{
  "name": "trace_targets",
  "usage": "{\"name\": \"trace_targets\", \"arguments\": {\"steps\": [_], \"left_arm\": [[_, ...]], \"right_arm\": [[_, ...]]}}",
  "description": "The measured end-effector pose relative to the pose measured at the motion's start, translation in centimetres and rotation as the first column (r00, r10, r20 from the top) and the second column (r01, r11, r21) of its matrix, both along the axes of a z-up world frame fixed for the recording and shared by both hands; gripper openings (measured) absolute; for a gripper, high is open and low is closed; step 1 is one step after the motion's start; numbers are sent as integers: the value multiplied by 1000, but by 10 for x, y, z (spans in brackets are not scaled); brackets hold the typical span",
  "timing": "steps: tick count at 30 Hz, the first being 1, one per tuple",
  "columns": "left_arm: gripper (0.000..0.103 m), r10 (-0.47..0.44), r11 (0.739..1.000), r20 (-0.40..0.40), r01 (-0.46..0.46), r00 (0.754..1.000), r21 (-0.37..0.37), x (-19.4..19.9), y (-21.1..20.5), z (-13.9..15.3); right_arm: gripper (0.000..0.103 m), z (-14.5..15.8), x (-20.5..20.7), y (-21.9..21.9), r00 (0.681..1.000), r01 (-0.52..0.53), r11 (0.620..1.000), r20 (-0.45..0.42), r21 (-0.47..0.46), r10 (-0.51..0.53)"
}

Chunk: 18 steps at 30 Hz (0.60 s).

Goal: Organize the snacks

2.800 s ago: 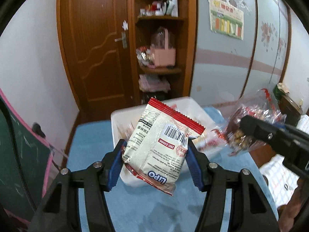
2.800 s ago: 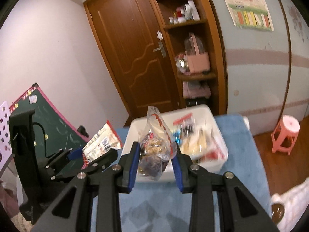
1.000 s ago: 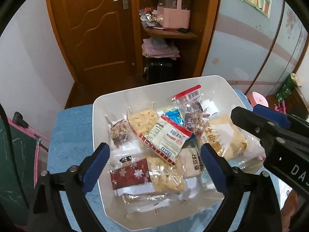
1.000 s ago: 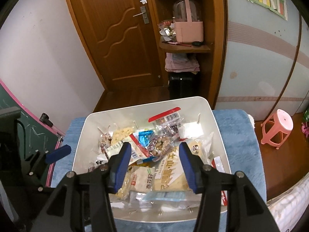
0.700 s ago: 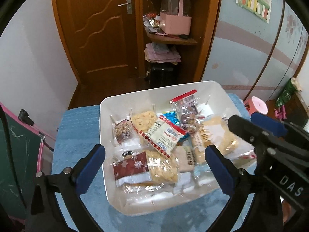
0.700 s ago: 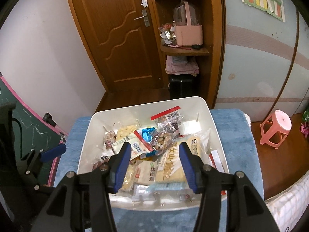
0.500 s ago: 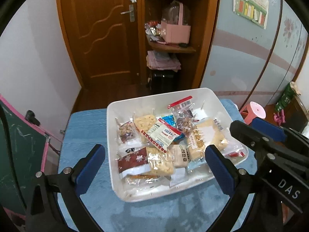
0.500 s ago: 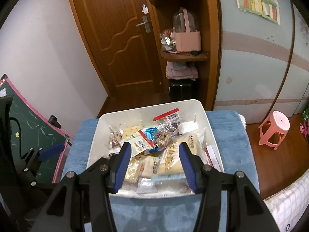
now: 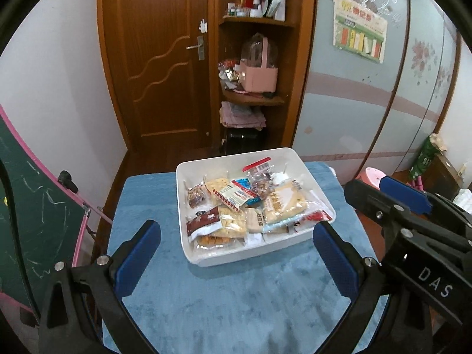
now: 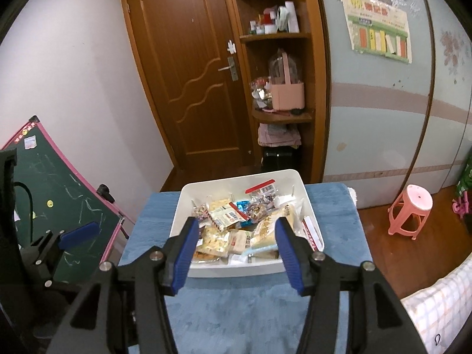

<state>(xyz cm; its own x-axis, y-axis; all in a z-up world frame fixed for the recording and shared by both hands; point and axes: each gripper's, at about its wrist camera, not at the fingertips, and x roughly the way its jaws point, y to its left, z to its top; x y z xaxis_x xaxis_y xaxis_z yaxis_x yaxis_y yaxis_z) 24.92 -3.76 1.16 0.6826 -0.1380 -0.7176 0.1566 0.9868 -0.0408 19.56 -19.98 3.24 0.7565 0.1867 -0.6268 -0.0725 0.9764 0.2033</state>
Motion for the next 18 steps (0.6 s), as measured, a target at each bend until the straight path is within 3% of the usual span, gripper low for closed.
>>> {"name": "trace_targets", "arguments": {"steps": [10, 13, 18], "left_arm": [[103, 52, 999, 13, -52, 999, -4, -84, 20, 9], [103, 89, 996, 20, -89, 996, 8, -110, 30, 7], [103, 116, 993, 42, -118, 992, 29, -139, 41, 3]], "right_arm": [[63, 10, -81, 6, 998, 4, 1000, 57, -7, -3], [70, 6, -101, 7, 999, 5, 1000, 53, -3, -5], [71, 3, -129, 13, 998, 17, 999, 67, -52, -14]]}}
